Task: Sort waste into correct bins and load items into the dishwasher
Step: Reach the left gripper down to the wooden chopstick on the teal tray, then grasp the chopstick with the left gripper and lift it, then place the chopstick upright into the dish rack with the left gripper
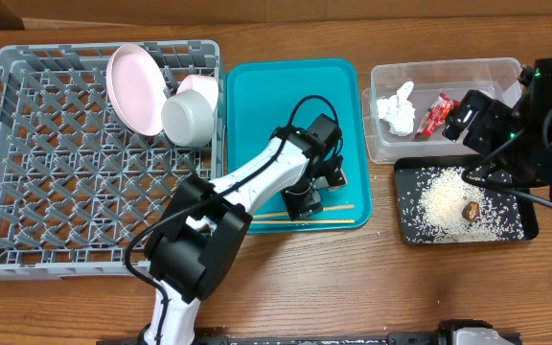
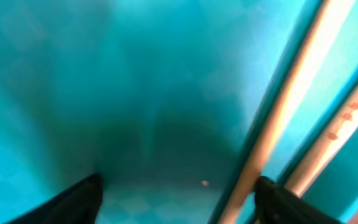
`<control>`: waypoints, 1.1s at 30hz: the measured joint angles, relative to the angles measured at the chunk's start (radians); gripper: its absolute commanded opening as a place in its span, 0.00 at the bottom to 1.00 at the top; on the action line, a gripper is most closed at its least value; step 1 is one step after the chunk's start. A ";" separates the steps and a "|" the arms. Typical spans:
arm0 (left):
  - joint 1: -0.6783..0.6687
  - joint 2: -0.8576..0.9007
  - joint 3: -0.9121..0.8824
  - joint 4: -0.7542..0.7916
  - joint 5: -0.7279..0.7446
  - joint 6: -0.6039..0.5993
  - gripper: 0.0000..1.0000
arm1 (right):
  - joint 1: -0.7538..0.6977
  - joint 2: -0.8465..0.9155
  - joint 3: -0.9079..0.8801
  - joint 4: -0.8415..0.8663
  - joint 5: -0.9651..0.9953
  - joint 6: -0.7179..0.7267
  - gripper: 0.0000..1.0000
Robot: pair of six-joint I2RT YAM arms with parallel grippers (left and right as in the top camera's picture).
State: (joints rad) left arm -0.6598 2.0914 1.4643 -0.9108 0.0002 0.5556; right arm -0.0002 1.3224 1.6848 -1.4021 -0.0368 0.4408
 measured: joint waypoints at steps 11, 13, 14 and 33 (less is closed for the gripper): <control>0.000 -0.005 -0.010 0.053 -0.013 -0.036 0.04 | 0.000 0.000 0.000 0.000 0.000 0.000 1.00; 0.000 -0.006 -0.010 0.063 -0.023 -0.037 0.04 | 0.000 0.000 0.000 0.000 0.000 0.000 1.00; 0.000 -0.007 -0.010 0.068 -0.029 -0.041 0.04 | 0.000 0.000 0.000 0.000 0.000 0.000 1.00; 0.084 0.038 0.638 -0.534 -0.217 -0.663 0.04 | 0.000 0.000 0.000 0.000 0.000 0.000 1.00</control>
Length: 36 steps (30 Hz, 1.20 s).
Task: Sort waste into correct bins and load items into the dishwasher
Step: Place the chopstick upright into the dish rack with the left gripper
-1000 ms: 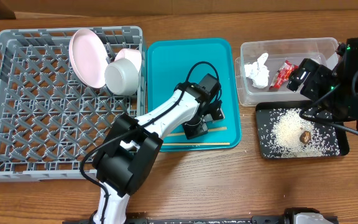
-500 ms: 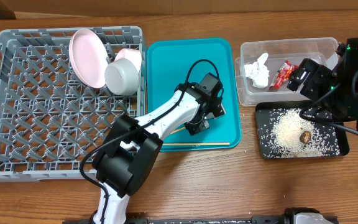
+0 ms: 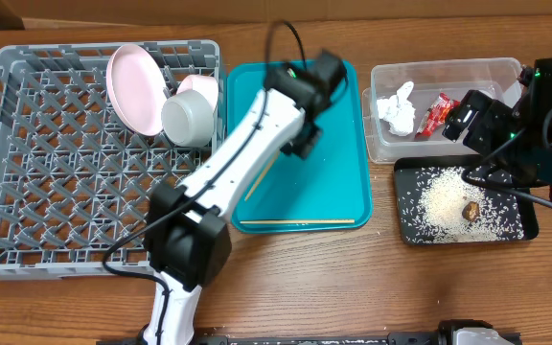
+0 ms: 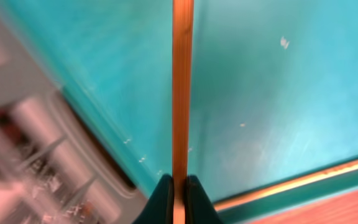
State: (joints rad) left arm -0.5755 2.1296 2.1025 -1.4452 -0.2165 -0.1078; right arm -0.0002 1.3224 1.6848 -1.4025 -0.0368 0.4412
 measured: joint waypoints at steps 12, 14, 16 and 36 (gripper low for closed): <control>0.330 -0.286 0.036 -0.201 -0.103 -0.314 0.04 | 0.000 0.000 0.000 0.000 0.000 0.000 1.00; 0.375 -0.336 -0.007 -0.196 -0.117 -0.329 0.04 | 0.000 0.000 0.000 0.000 0.000 -0.001 1.00; 0.417 -0.372 -0.068 -0.179 -0.126 -0.336 0.04 | 0.000 0.000 0.000 0.001 0.000 -0.001 1.00; 0.564 -0.390 -0.622 0.296 -0.109 0.041 0.45 | 0.000 0.000 0.000 0.000 0.000 0.000 1.00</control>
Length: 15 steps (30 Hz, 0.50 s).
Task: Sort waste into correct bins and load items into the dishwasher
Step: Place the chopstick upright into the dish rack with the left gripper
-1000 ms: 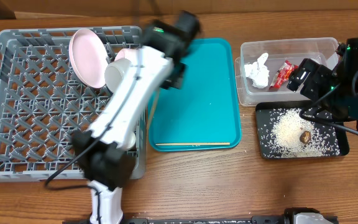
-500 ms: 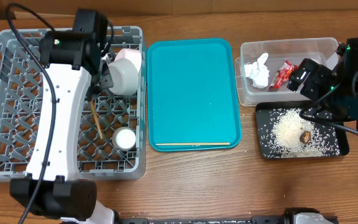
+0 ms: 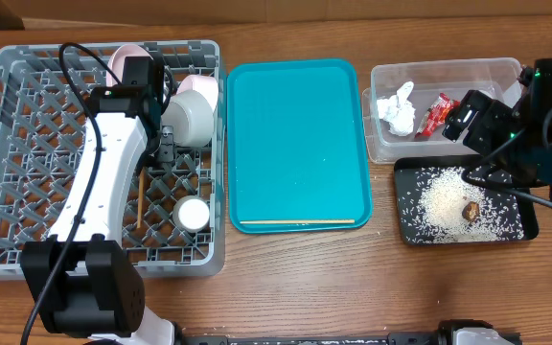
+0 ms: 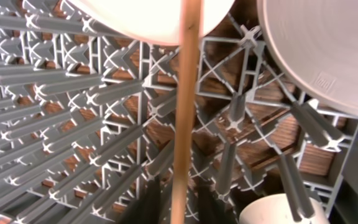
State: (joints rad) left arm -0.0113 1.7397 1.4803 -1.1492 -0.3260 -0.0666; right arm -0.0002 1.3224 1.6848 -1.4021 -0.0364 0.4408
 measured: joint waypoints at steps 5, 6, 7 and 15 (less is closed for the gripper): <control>0.000 0.000 -0.001 0.009 0.001 0.022 0.58 | 0.000 0.000 0.000 0.000 0.000 0.000 1.00; 0.000 0.000 -0.001 0.009 0.001 0.022 0.58 | 0.000 0.000 0.000 0.000 0.000 0.000 1.00; 0.000 0.000 0.000 0.009 0.001 0.021 0.57 | 0.000 0.000 0.000 0.000 0.000 0.000 1.00; -0.015 0.005 0.177 -0.128 0.088 -0.035 0.49 | 0.000 0.000 0.000 0.001 0.000 0.000 1.00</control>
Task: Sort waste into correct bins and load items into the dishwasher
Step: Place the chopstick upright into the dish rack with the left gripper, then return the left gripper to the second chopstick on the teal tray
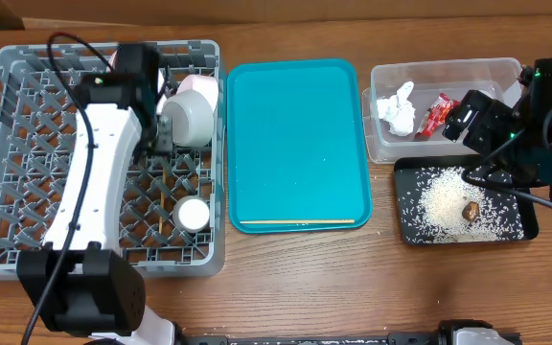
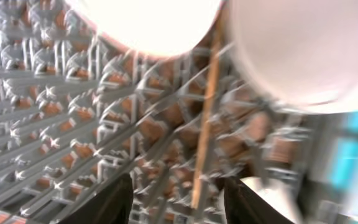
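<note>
My left gripper (image 1: 161,139) (image 2: 178,186) hangs open over the grey dish rack (image 1: 27,144), close to the white bowl (image 1: 188,120). Between its spread fingers a wooden chopstick (image 2: 205,130) lies loose on the rack's grid, below the plate and bowl. A second chopstick (image 1: 295,222) lies along the near edge of the teal tray (image 1: 295,125). My right gripper (image 1: 466,115) hovers at the far right between the clear bin and the black tray; how its jaws stand does not show.
The rack also holds a pink bowl (image 1: 199,86) and a small white cup (image 1: 192,213). The clear bin (image 1: 448,72) contains crumpled tissue (image 1: 398,110) and a red wrapper (image 1: 436,110). The black tray (image 1: 410,206) carries rice (image 1: 444,201) and a brown scrap (image 1: 470,208).
My left gripper was shut on the chopstick above the rack; now its fingers are apart and the chopstick rests on the grid. The arm has shifted slightly toward the bowl. The right arm is unchanged.
My left gripper was open low over the teal tray beside two chopsticks. Then it was shut on one chopstick, raised over the tray's far left. Then it held that chopstick over the dish rack. Now the chopstick lies in the rack, released; the other stays on the tray.
</note>
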`<control>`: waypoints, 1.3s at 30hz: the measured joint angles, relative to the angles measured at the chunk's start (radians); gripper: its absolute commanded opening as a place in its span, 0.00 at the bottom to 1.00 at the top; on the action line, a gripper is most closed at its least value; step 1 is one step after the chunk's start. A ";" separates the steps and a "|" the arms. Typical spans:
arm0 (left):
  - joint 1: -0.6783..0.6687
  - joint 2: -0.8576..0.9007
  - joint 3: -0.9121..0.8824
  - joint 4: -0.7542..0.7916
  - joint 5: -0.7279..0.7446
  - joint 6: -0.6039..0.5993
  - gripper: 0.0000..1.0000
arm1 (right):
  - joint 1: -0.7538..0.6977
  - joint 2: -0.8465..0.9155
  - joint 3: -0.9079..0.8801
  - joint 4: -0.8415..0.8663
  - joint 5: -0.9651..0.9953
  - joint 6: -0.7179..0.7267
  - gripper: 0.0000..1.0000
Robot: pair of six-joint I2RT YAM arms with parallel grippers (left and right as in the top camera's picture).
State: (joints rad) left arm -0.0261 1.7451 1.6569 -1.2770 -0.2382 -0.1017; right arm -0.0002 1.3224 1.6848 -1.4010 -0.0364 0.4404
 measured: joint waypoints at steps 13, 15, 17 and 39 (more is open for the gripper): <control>-0.408 0.020 0.076 0.013 0.373 0.509 0.78 | 0.000 0.000 0.000 -0.001 0.000 0.000 1.00; -0.452 0.047 0.041 0.014 0.377 0.569 0.79 | 0.000 0.000 0.000 -0.001 0.000 0.000 1.00; -0.478 0.087 0.011 0.016 0.377 0.615 0.81 | 0.000 0.000 0.000 -0.001 0.000 0.001 1.00; -0.544 0.354 -0.035 0.016 0.377 0.738 0.86 | 0.000 0.000 0.000 -0.001 0.000 0.000 1.00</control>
State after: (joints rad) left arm -0.5697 2.0995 1.6218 -1.2613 0.1390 0.6361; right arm -0.0002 1.3224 1.6848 -1.4017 -0.0364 0.4404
